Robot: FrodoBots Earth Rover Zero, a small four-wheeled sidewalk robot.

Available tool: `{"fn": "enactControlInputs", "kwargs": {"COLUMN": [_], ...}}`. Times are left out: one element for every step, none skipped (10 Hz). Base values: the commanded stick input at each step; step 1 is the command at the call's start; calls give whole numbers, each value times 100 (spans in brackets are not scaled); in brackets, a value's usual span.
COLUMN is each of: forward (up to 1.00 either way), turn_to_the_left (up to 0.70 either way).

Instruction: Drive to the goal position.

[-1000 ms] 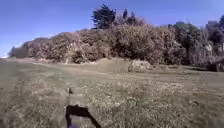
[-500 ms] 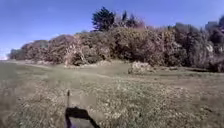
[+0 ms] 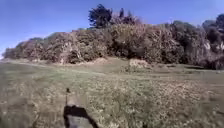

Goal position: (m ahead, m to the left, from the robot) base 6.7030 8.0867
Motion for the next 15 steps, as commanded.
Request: {"fn": "enactControlInputs", "kwargs": {"forward": [70,70,70,70,70,70,70,70,70,70,70,70,70,70,70], "turn_to_the_left": [1,5,7,9,9,10,25,32,35,35,35,35,35,35,35]}}
